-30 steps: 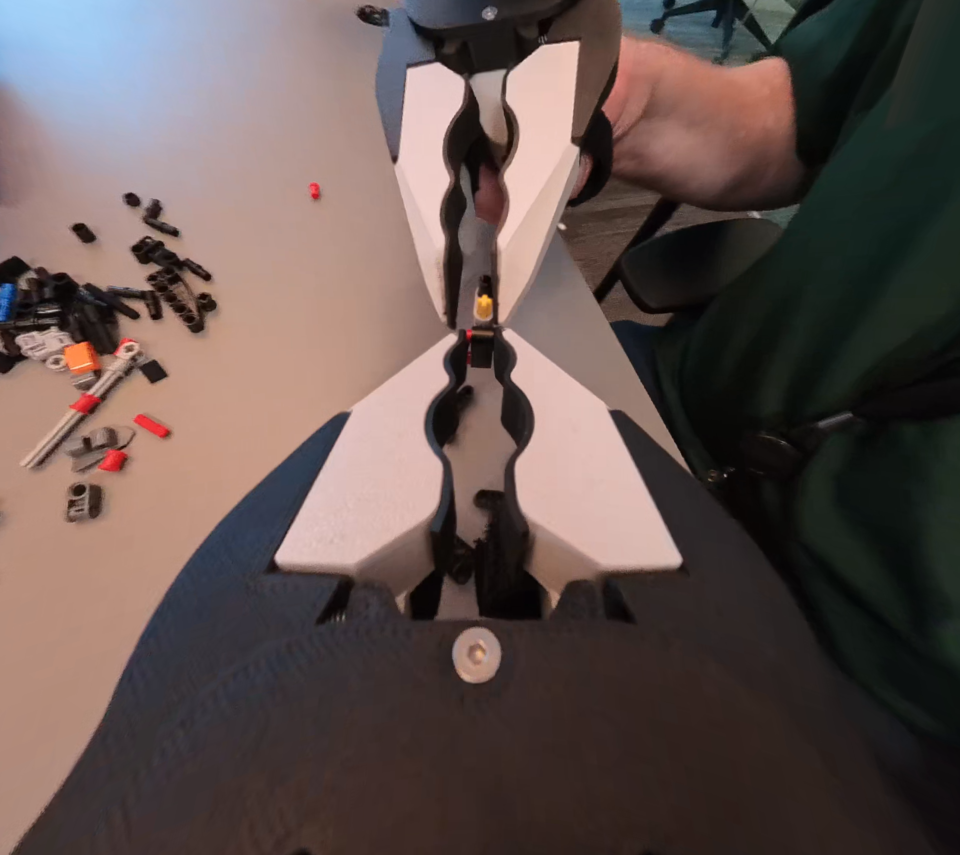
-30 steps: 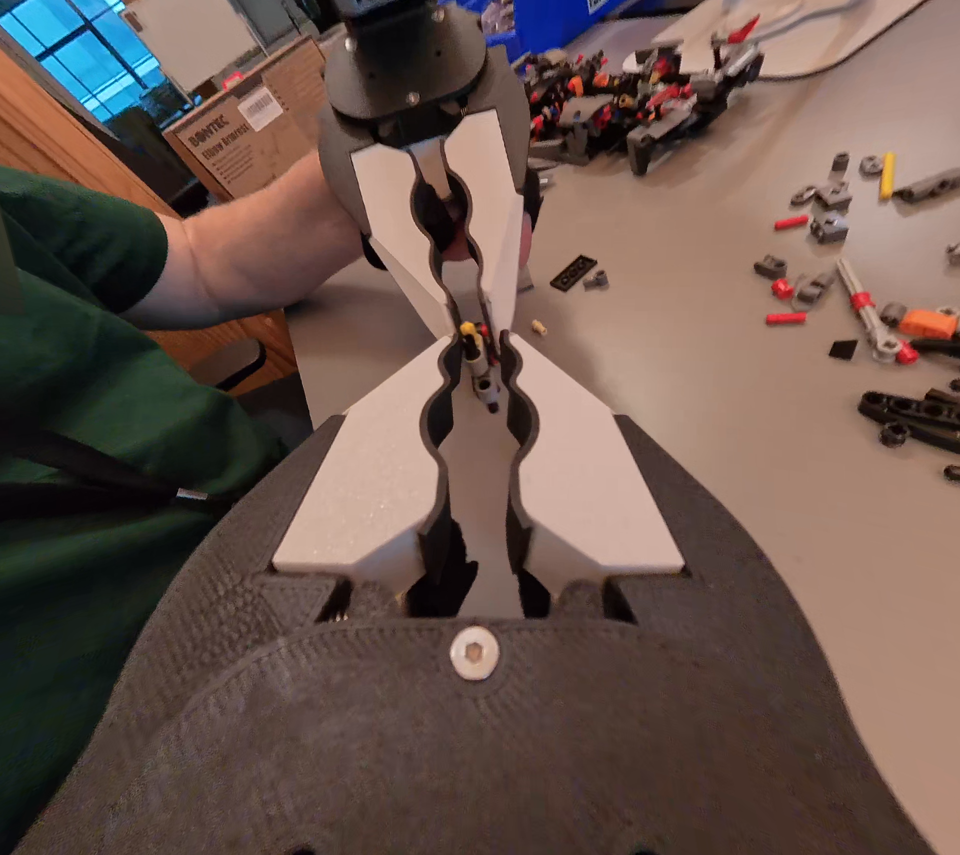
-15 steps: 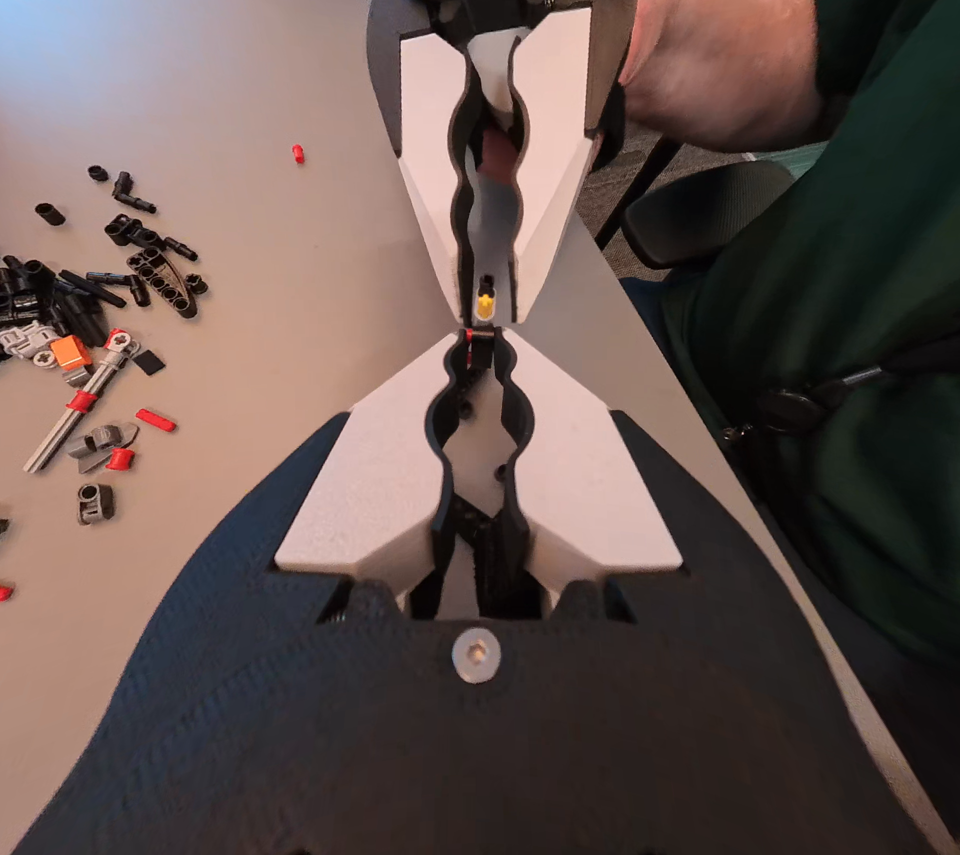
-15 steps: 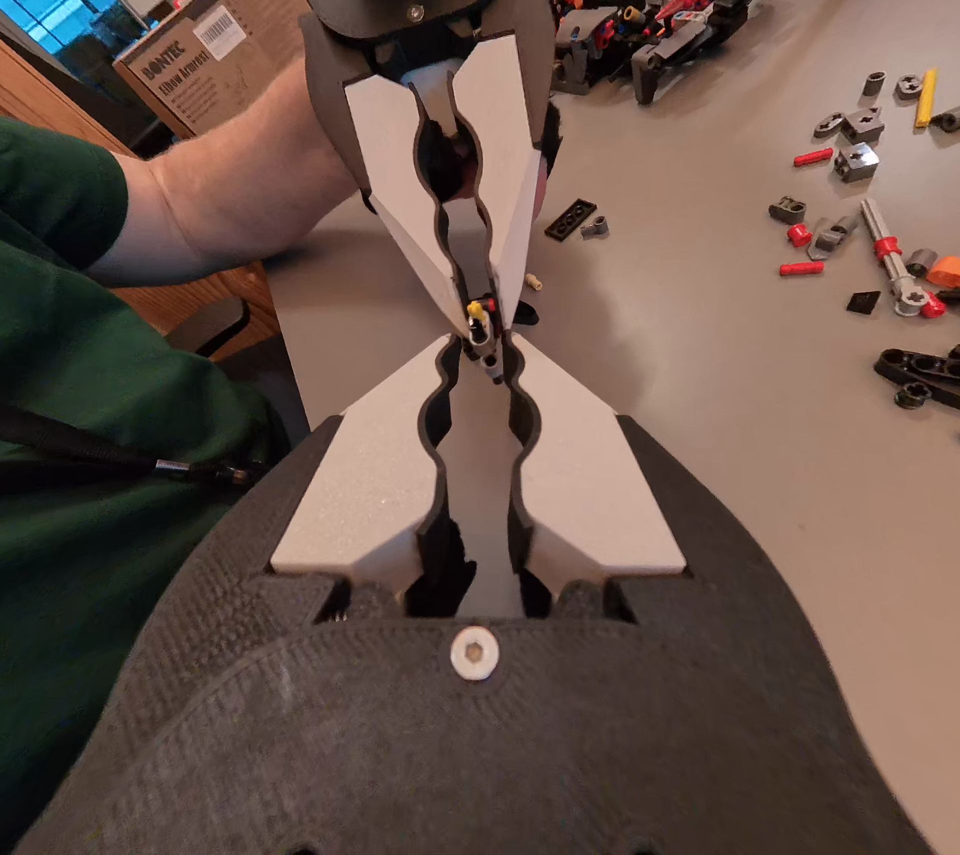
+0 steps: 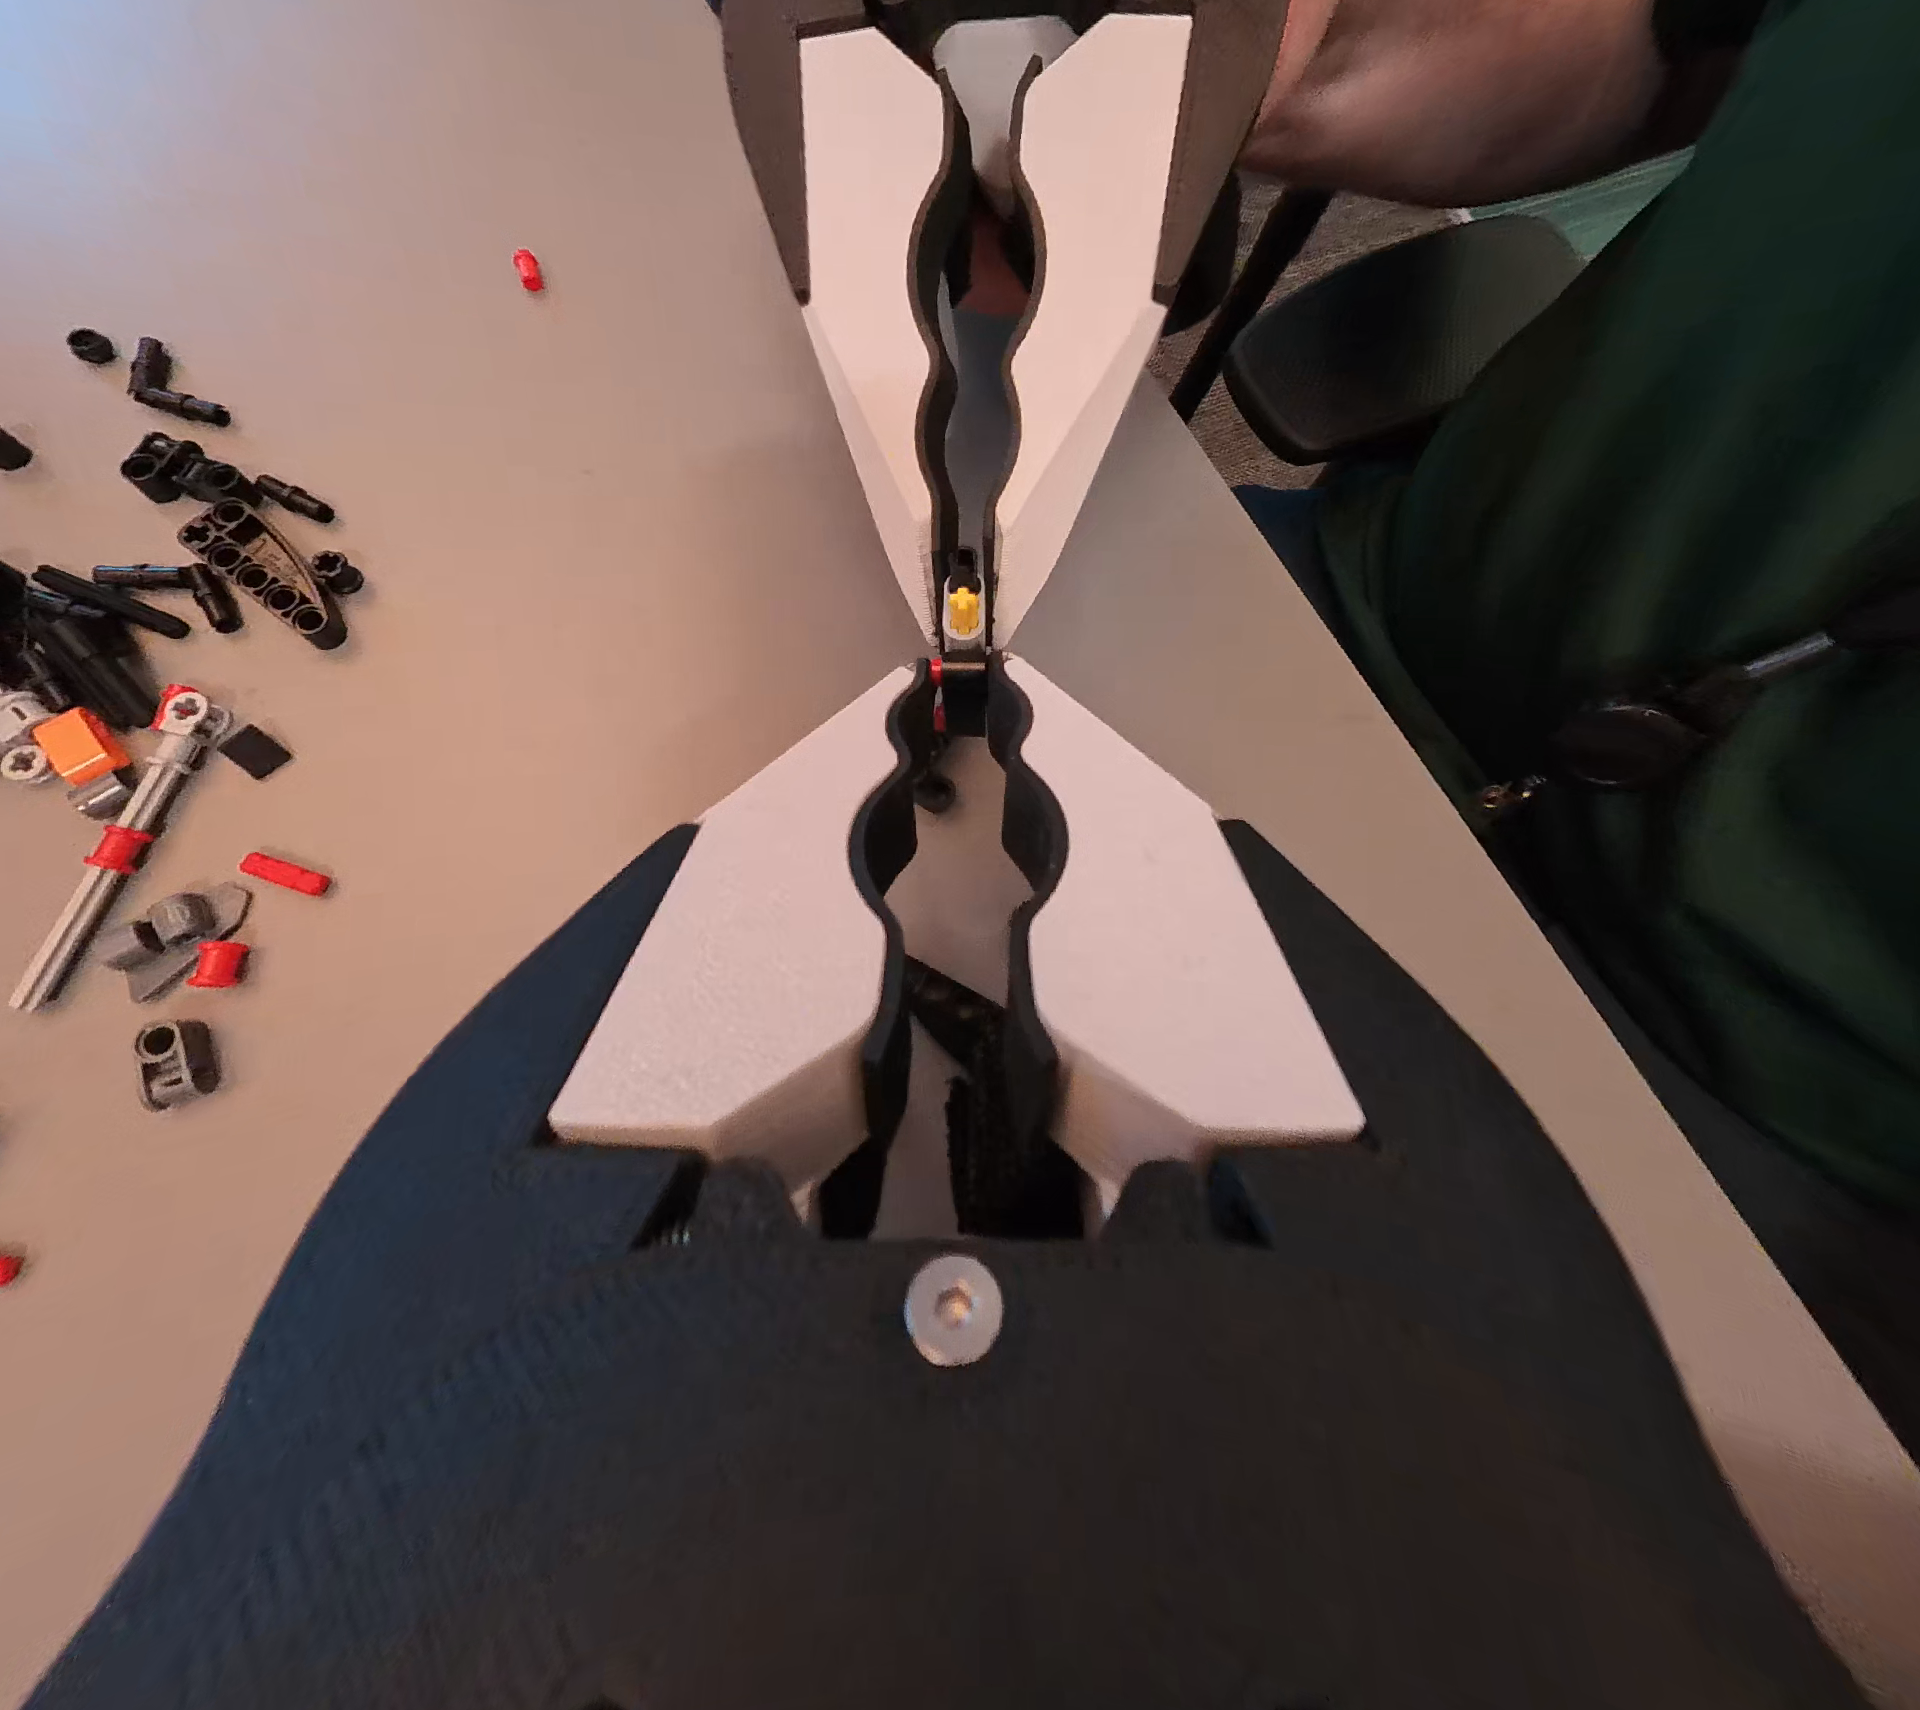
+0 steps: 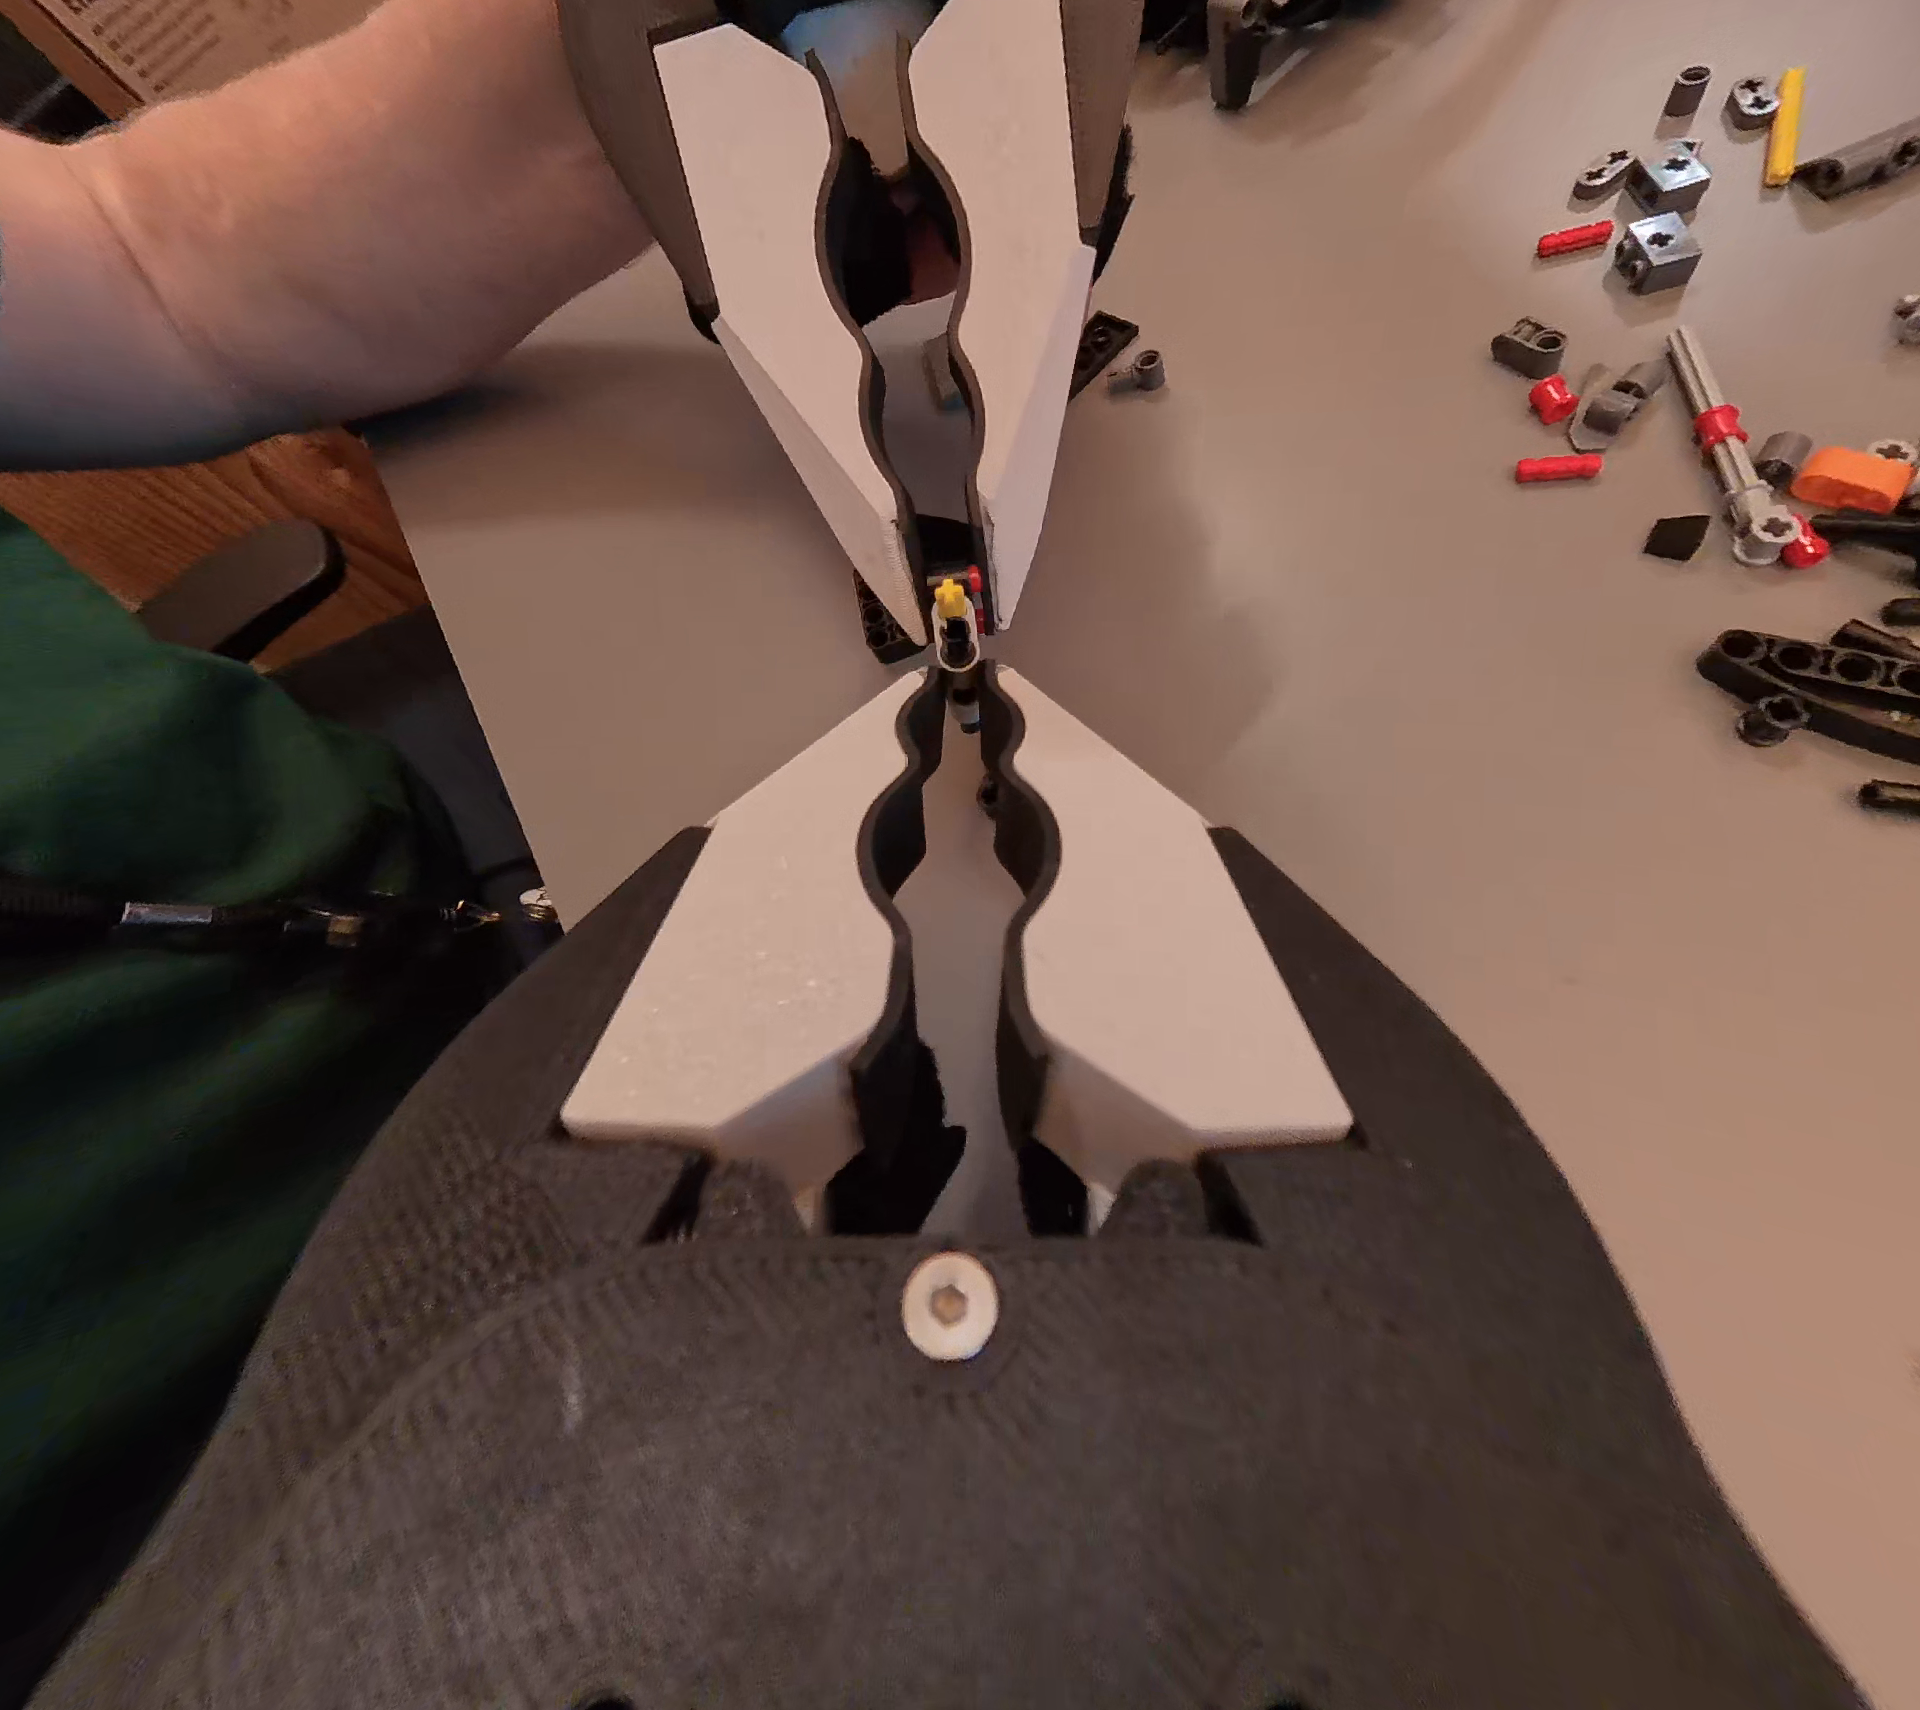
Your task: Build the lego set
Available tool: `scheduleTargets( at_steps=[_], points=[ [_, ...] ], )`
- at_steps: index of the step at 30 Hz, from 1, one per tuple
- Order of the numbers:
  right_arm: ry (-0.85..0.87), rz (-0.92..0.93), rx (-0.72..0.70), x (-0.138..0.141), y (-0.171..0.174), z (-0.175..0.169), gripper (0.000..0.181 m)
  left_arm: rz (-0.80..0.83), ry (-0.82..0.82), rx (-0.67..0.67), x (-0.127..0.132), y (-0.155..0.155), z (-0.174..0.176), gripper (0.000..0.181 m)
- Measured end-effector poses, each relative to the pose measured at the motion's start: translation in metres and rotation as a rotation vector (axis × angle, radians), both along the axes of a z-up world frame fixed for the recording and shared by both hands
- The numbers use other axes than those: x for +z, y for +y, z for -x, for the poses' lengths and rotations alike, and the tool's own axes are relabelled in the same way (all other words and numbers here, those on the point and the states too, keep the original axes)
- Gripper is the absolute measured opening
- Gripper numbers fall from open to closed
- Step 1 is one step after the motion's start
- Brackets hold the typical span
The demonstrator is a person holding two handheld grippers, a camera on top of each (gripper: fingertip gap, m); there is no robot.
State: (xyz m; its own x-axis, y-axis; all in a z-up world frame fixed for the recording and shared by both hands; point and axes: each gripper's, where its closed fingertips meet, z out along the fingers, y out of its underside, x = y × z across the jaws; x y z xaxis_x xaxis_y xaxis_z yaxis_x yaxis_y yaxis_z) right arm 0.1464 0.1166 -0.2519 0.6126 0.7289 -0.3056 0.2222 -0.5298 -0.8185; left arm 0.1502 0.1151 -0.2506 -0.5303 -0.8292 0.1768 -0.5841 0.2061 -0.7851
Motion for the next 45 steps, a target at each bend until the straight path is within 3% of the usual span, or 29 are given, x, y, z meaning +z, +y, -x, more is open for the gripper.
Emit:
scheduleTargets(
  at_steps=[21, 45],
  points=[
    [-0.051, 0.004, -0.243, -0.018, 0.003, -0.002, 0.004, -0.113, 0.012, -0.08, -0.02, 0.005, -0.001, 0.008],
    [-0.07, 0.021, -0.306, -0.022, 0.001, -0.003, 0.004, -0.126, 0.017, -0.162, -0.024, 0.003, -0.003, 0.008]
  ],
)
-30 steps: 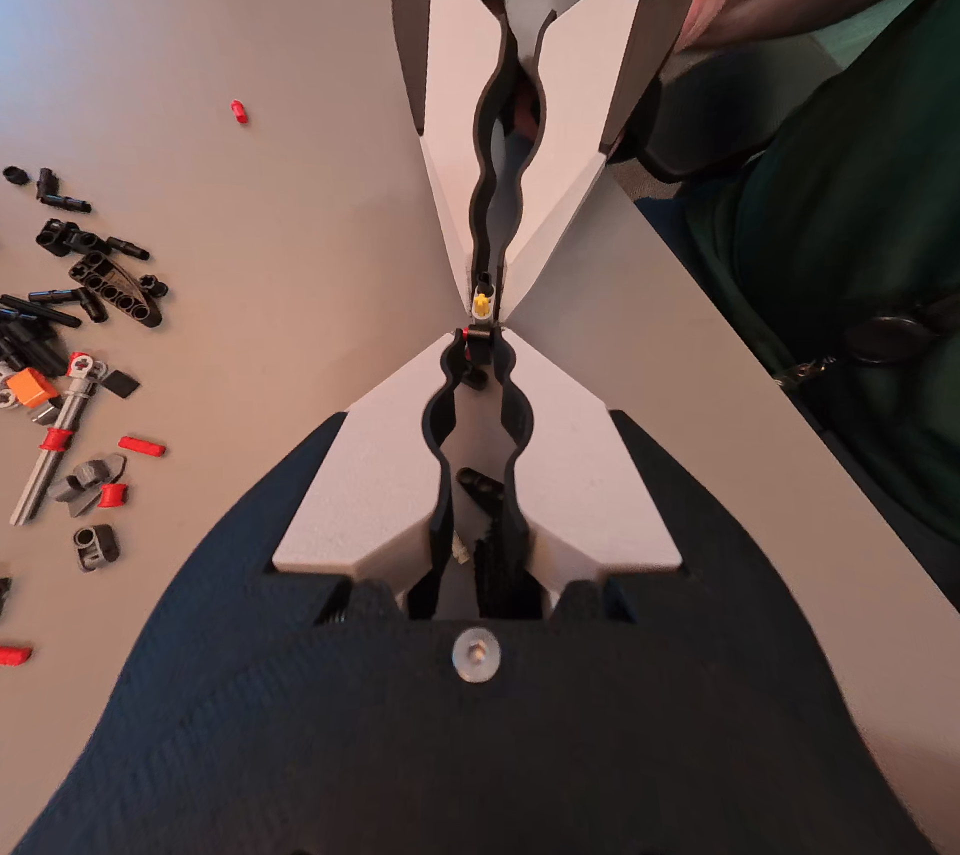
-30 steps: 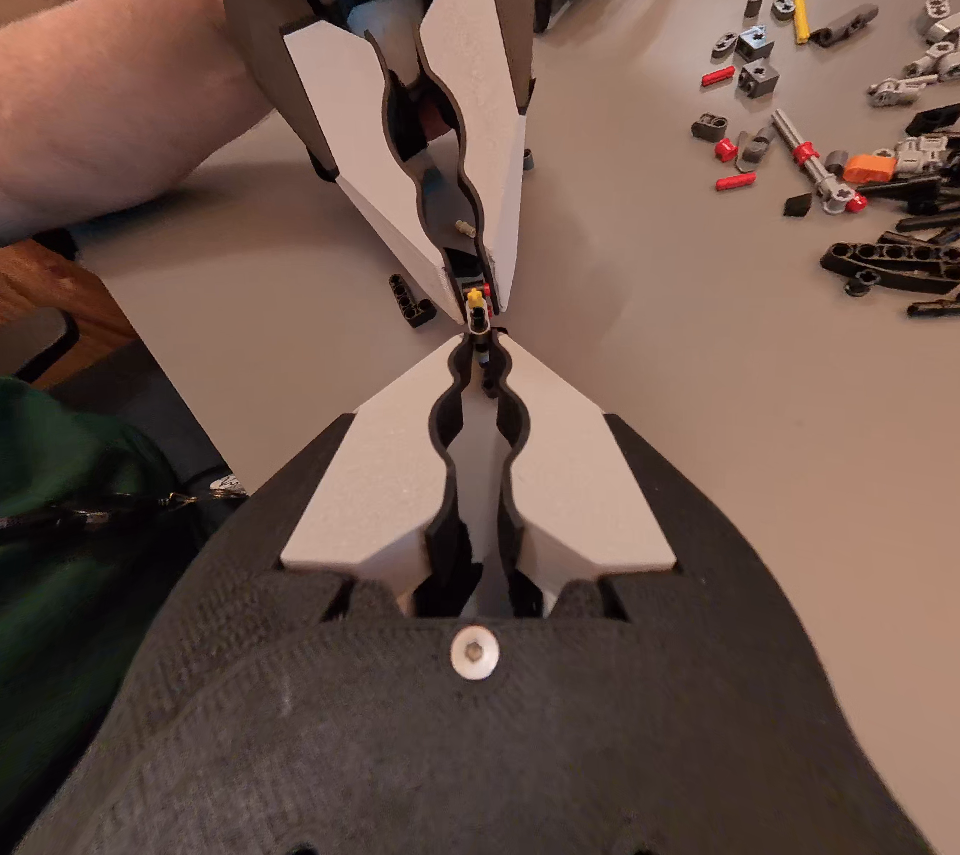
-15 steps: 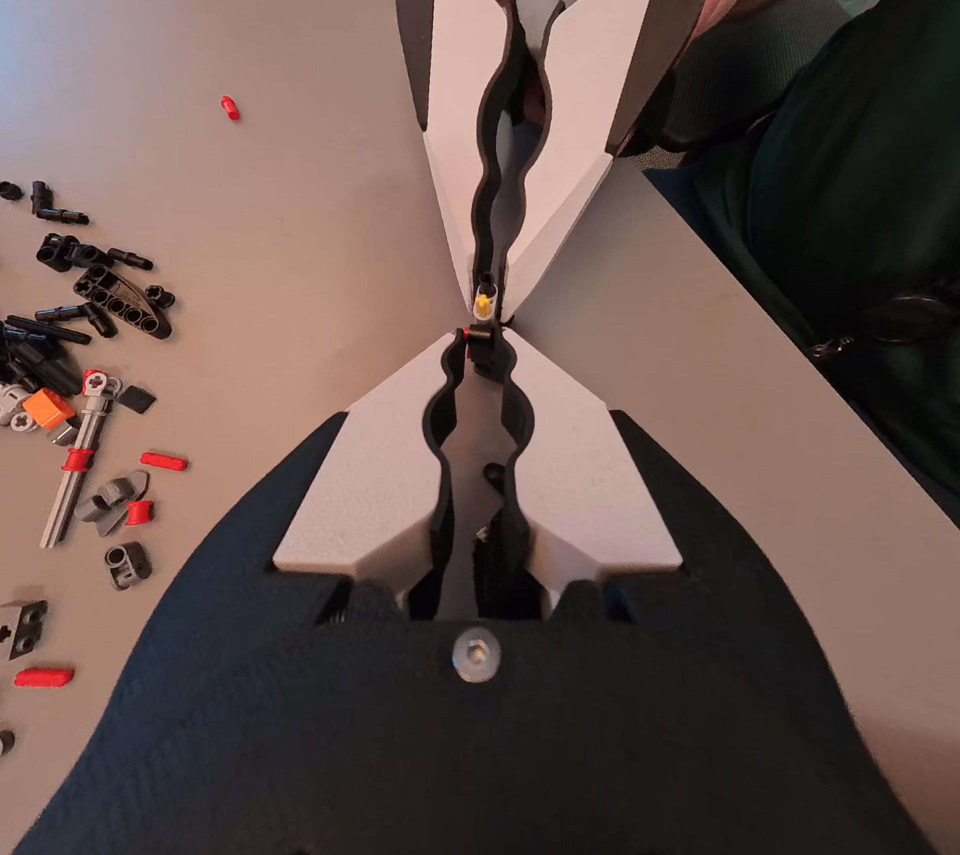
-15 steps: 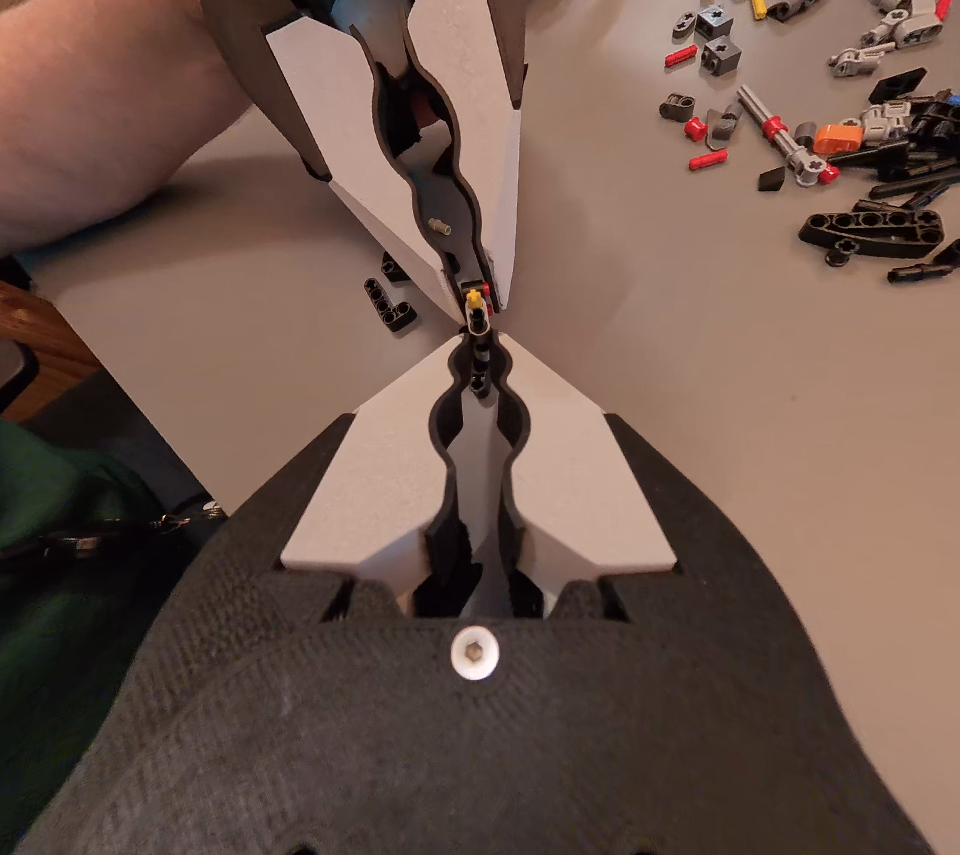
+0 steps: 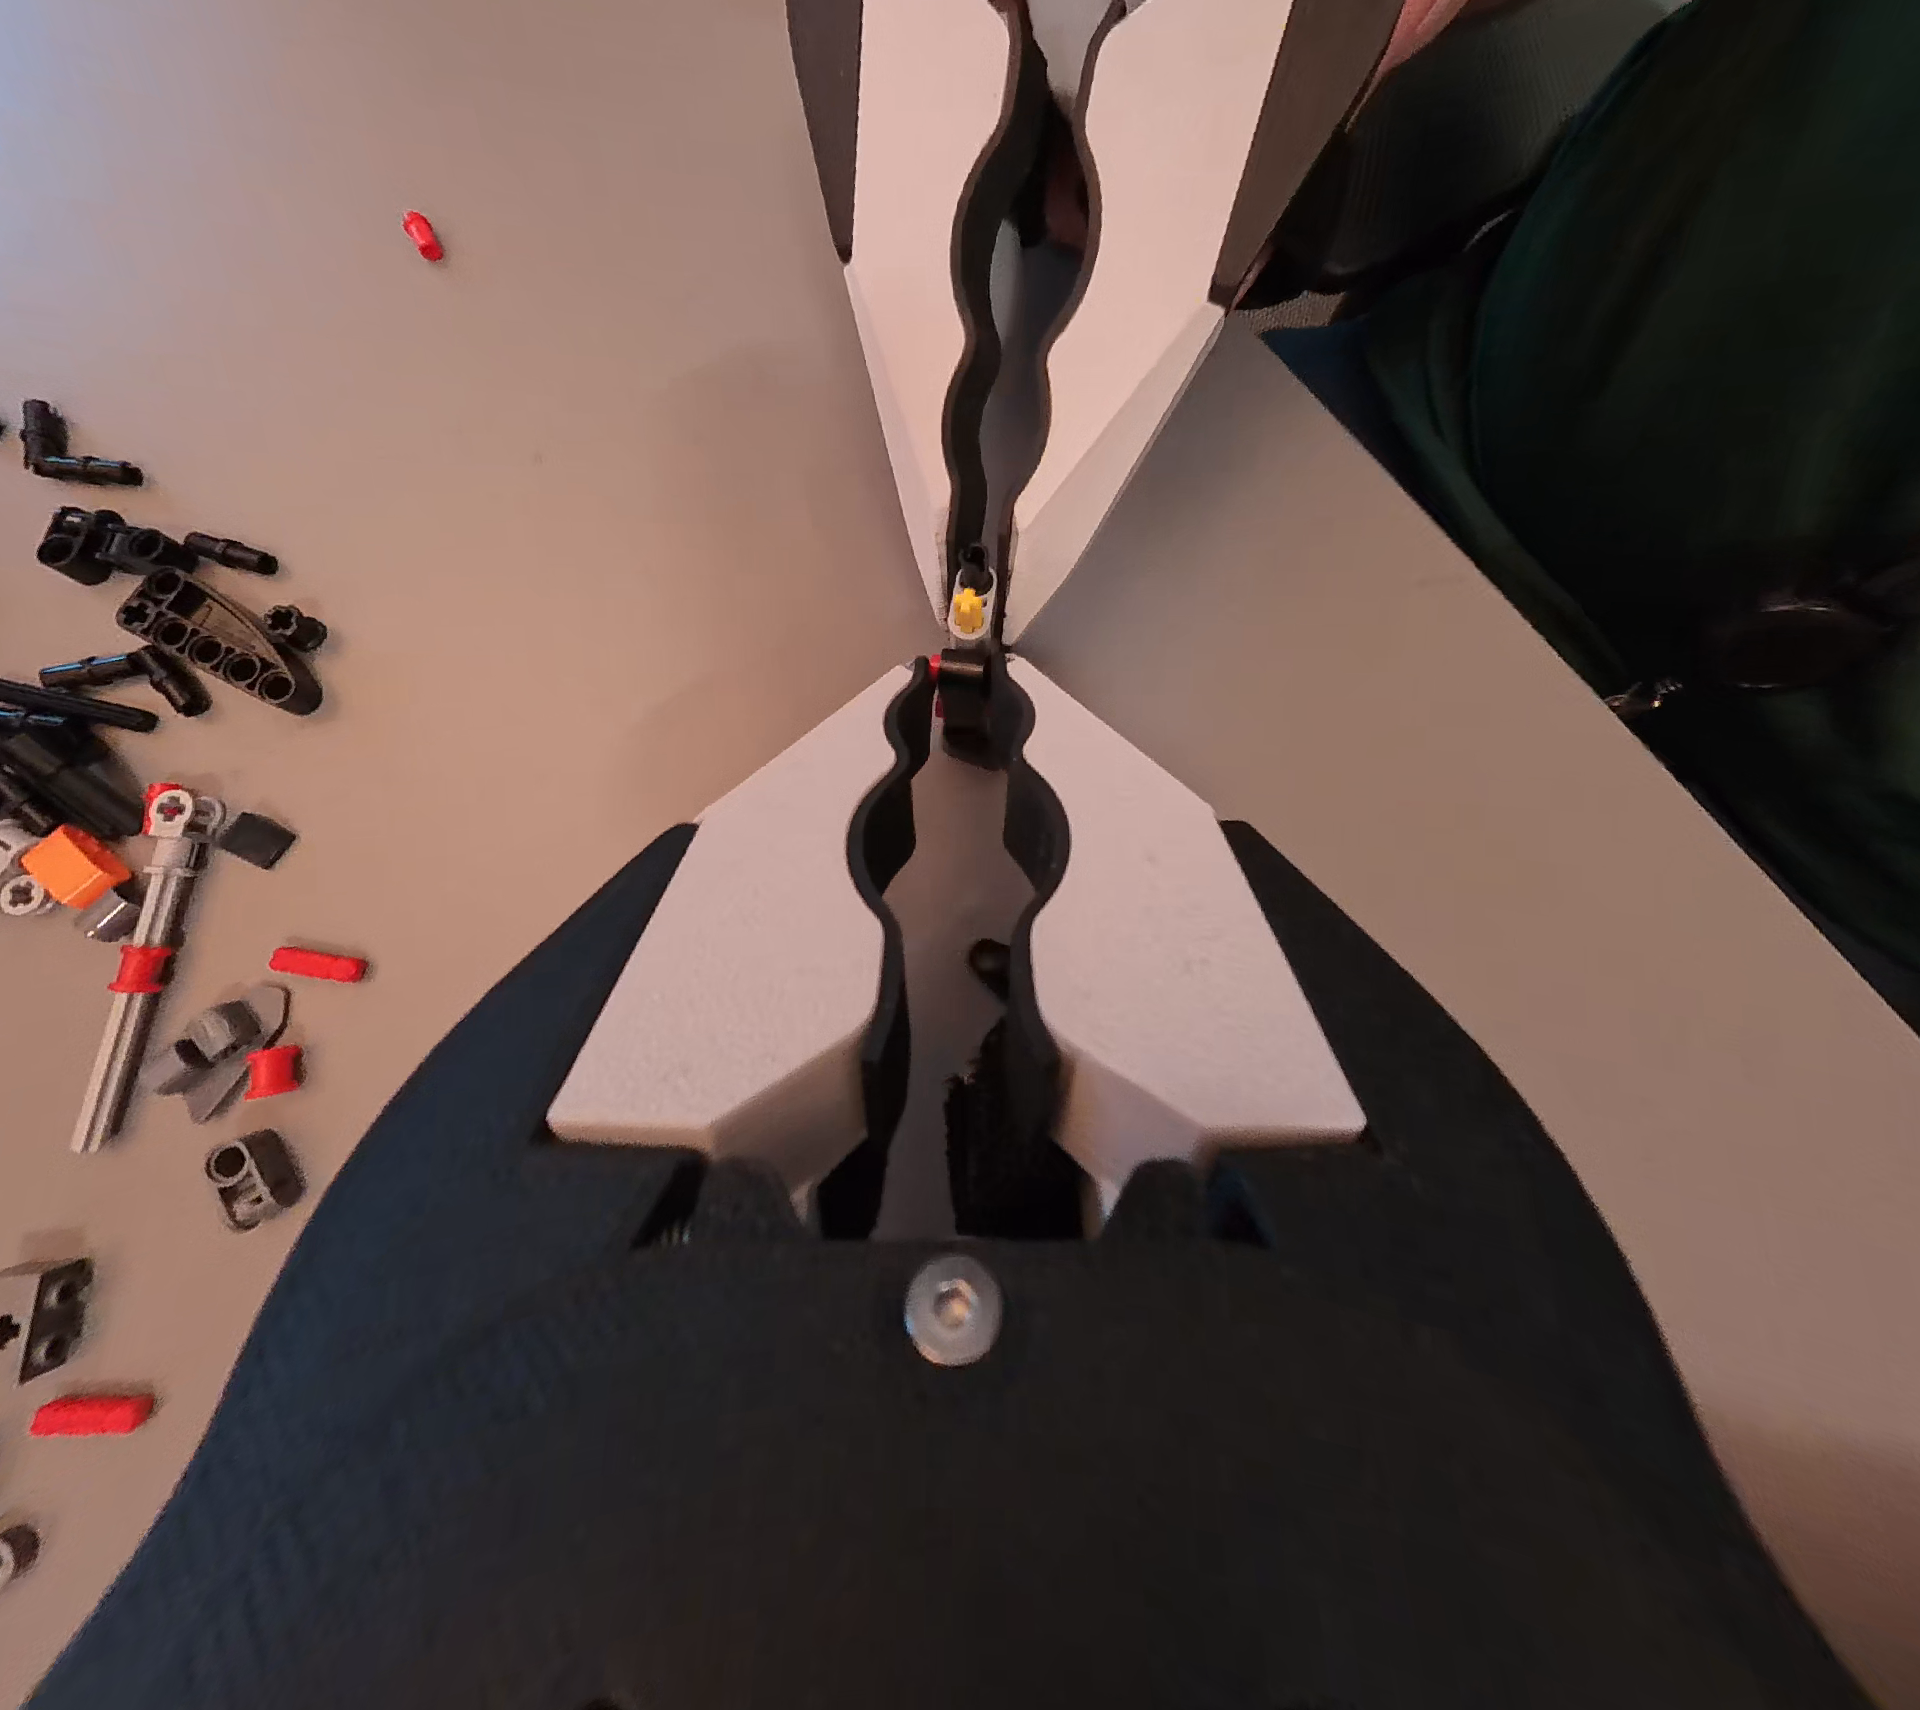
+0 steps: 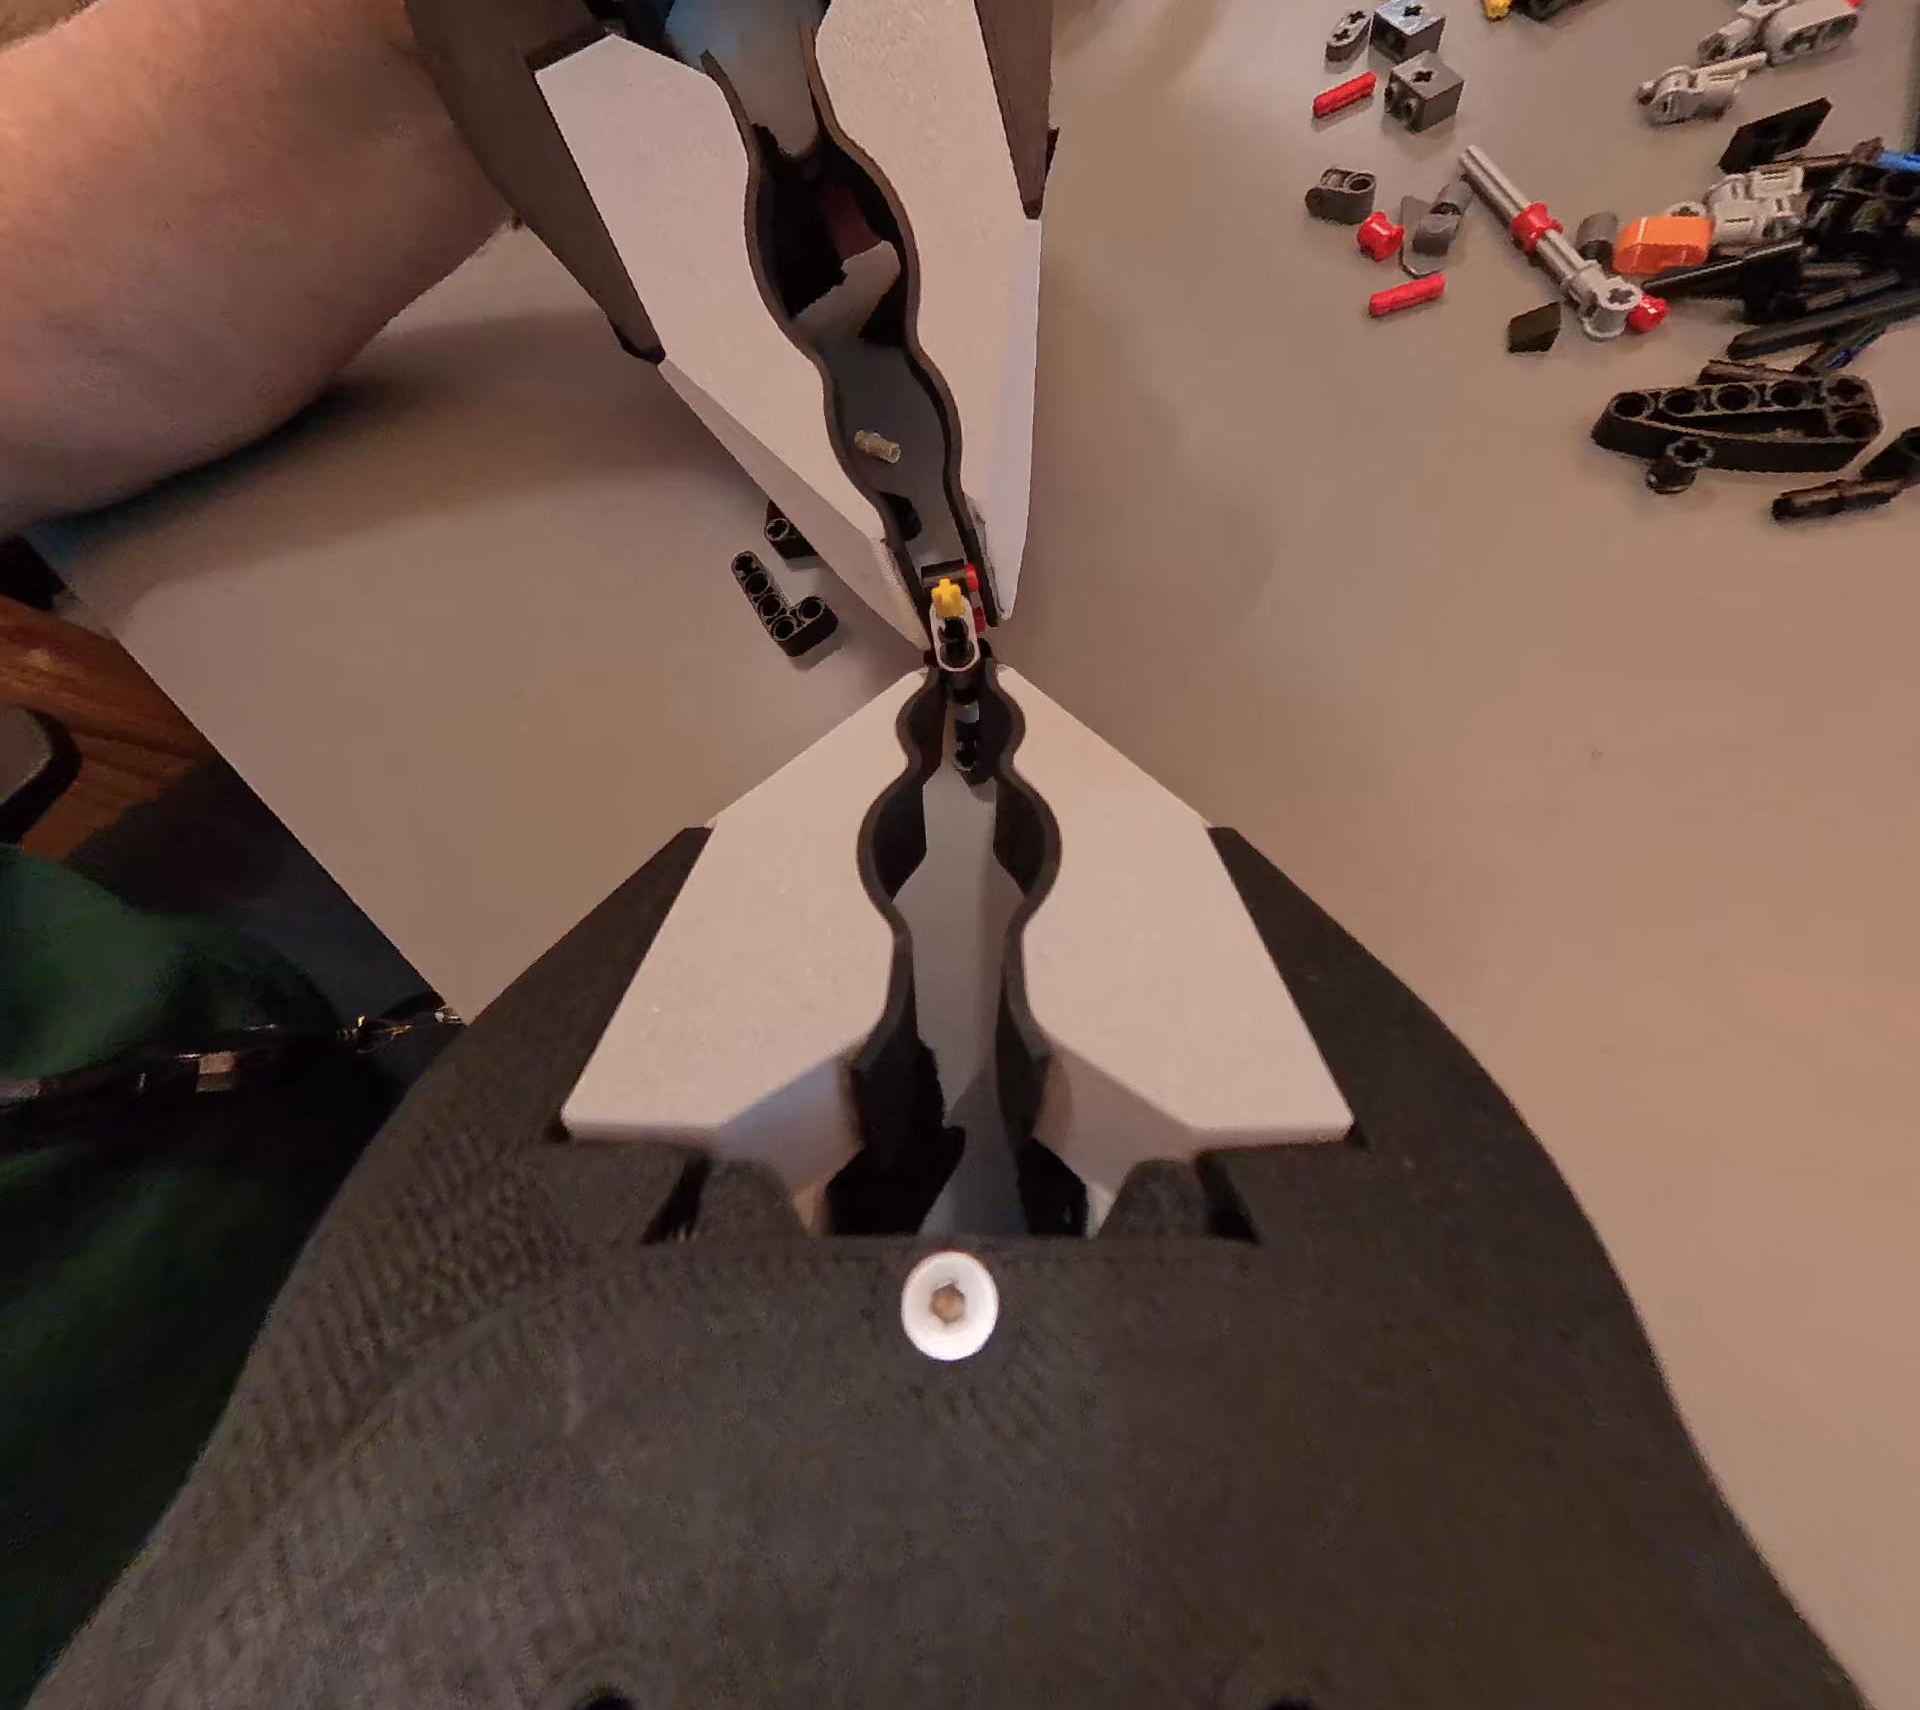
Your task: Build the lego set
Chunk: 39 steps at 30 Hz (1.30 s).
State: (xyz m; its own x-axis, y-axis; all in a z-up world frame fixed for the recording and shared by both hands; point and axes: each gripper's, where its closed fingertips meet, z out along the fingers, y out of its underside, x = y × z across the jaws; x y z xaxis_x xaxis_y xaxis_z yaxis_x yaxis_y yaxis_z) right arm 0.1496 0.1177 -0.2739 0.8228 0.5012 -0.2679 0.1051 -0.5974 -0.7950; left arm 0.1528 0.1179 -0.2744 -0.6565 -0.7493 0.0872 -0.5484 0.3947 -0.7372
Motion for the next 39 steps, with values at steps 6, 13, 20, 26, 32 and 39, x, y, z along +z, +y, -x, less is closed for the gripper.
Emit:
scheduleTargets(
  at_steps=[6, 13, 20, 26, 32, 39],
  points=[
    [-0.014, -0.006, -0.014, 0.0, 0.001, -0.002, 0.004, -0.004, -0.003, -0.004, 0.0, 0.001, -0.002, 0.008],
    [-0.081, -0.049, -0.01, -0.001, 0.001, -0.001, 0.004, -0.017, -0.016, -0.01, -0.001, 0.0, 0.0, 0.008],
    [-0.183, -0.114, -0.013, -0.001, -0.001, 0.001, 0.004, -0.073, -0.05, -0.035, -0.002, -0.001, 0.002, 0.008],
    [-0.262, -0.169, -0.018, -0.002, -0.002, 0.002, 0.004, -0.137, -0.078, -0.031, -0.003, -0.002, 0.004, 0.008],
    [-0.238, -0.141, -0.015, -0.005, -0.003, 0.002, 0.004, -0.201, -0.04, -0.035, -0.006, -0.002, 0.004, 0.007],
    [-0.186, -0.075, 0.012, -0.009, -0.004, 0.001, 0.003, -0.247, 0.015, -0.047, -0.011, -0.002, 0.003, 0.008]
  ],
)
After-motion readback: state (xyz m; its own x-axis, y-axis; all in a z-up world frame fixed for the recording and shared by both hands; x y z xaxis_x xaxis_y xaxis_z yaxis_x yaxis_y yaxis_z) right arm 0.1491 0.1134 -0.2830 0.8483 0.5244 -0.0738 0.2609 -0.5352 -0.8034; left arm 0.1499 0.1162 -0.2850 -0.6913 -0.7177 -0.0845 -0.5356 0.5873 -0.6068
